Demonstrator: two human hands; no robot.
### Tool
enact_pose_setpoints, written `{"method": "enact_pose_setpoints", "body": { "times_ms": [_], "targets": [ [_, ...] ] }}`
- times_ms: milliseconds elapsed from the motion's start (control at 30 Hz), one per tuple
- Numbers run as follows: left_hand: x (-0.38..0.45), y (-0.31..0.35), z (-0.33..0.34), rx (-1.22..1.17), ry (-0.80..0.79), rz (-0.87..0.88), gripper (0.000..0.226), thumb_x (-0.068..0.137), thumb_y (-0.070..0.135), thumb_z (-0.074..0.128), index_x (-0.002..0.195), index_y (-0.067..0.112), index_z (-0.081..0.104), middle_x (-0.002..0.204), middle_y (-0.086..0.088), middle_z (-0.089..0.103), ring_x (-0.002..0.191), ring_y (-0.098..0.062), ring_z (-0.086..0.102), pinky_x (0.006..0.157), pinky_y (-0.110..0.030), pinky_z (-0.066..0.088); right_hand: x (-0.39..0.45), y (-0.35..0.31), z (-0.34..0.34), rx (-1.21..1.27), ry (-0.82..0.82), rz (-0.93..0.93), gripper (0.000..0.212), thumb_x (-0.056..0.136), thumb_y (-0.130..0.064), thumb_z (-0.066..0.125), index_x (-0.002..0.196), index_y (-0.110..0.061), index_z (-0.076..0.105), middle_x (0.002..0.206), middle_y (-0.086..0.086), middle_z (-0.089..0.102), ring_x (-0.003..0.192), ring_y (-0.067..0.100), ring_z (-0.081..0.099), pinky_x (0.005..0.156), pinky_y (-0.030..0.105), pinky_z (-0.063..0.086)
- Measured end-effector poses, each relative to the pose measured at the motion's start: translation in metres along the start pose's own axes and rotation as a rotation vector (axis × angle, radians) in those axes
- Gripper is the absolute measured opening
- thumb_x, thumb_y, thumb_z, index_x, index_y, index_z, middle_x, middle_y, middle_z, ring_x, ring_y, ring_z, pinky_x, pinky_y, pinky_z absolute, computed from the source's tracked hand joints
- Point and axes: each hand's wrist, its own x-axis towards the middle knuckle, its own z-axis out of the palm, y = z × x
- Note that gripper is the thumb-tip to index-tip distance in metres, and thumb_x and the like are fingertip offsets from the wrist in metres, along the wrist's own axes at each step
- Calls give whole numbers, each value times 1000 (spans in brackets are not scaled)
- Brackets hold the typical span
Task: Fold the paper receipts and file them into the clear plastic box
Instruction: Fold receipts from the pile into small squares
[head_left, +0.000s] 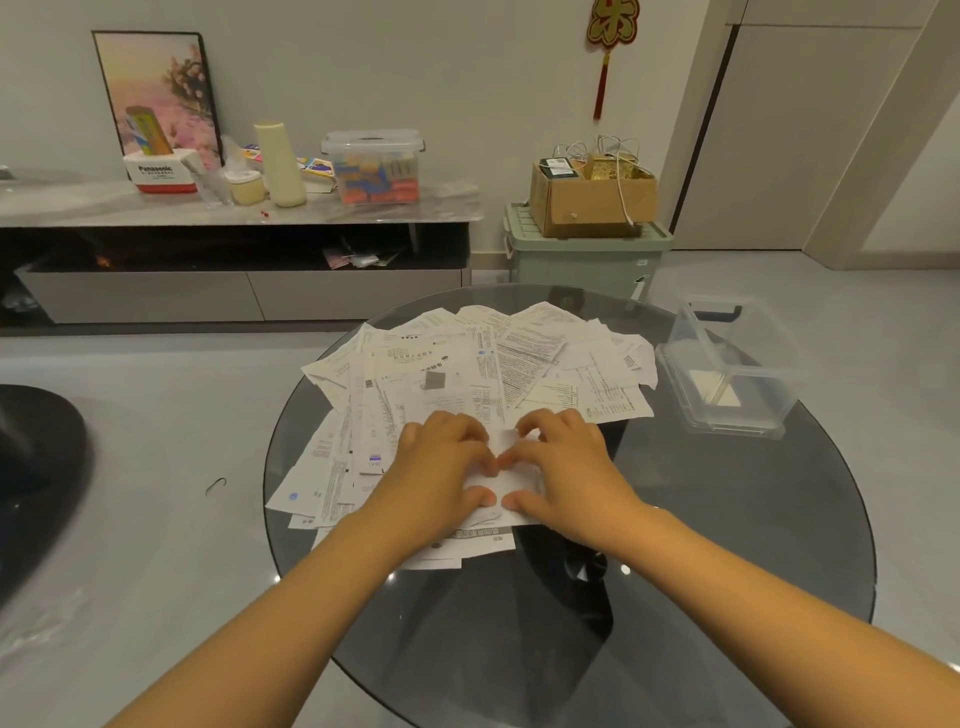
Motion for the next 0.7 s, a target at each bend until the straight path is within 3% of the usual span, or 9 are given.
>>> {"method": "enact_pose_setpoints", "body": {
  "times_ms": [100,233,367,500,700],
  "targets": [
    [-1,-4,0,19,-62,5,39,85,46,62,121,32,58,135,17,46,128,-5,31,98,-24,12,-2,3,-2,-41,-59,-16,47,82,-51,60,126,-33,57,142,-12,30,126,17,21,102,30,14],
    [-1,-4,-5,20,-71,8,32,87,48,57,113,31,64,123,17,58,117,-5,43,101,-26,19,-4,6,-4,-55,-40,-32,37,86,-49,56,118,-32,63,141,-13,34,127,16,21,101,28,12],
    [-3,0,-11,-103,-31,-85,23,92,44,49,95,30,67,90,13,65,99,-15,41,92,-29,32,-3,6,-5,55,-4,-14,25,92,-38,50,103,-25,69,112,-9,58,108,9,33,86,22,14],
    [-3,5,-9,-178,-5,-144,18,95,39,46,103,30,60,92,10,62,100,-17,37,80,-28,32,1,9,2,203,-3,119,14,92,-32,48,98,-26,59,99,1,57,100,17,39,91,27,27],
    [1,5,-1,-187,62,-184,27,91,29,58,117,28,52,86,13,48,94,-16,49,97,-29,35,6,9,9,256,44,193,28,88,-34,59,116,-31,55,89,-6,57,96,14,46,92,27,34]
  ]
}}
